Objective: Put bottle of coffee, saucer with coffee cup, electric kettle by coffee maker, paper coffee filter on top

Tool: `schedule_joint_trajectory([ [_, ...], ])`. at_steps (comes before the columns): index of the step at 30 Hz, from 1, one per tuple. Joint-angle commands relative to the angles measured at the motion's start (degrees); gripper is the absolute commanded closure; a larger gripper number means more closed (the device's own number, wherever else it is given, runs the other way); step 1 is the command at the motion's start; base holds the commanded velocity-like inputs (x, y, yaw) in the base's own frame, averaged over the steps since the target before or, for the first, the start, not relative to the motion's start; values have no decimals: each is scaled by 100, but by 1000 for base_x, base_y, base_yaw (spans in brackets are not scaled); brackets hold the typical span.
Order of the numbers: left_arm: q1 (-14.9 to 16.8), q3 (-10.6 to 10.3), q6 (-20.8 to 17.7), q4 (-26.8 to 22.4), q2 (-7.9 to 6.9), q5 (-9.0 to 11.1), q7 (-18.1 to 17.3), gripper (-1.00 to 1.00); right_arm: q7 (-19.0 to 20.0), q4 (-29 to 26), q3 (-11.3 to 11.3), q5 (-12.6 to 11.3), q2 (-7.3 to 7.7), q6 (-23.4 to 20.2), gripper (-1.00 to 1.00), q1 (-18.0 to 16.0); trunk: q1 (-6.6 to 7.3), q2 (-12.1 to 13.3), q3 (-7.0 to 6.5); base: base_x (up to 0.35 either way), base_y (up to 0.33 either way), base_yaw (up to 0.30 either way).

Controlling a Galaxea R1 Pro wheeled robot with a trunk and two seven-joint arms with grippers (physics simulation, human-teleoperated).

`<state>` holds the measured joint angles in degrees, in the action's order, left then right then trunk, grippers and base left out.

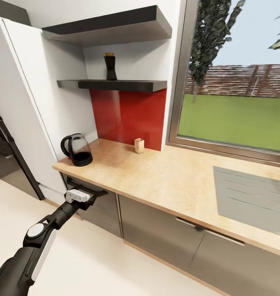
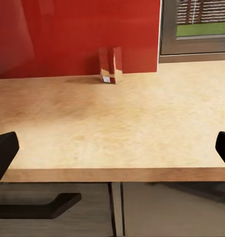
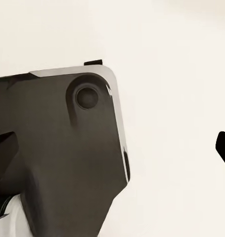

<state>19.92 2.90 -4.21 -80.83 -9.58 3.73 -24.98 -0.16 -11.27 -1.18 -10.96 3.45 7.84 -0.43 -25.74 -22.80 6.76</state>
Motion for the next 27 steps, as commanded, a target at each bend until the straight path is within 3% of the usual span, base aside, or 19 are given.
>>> schedule_joint_trajectory([
  [1, 5, 8, -44, -3, 0, 40, -33, -100, -2, 2, -14, -47, 0, 19, -100, -2, -4, -11, 12, 102, 329, 0],
  [27, 9, 8, -44, -3, 0, 40, -30, -100, 1, -7, -5, -47, 7, 14, -100, -4, -4, -11, 12, 100, 330, -7],
])
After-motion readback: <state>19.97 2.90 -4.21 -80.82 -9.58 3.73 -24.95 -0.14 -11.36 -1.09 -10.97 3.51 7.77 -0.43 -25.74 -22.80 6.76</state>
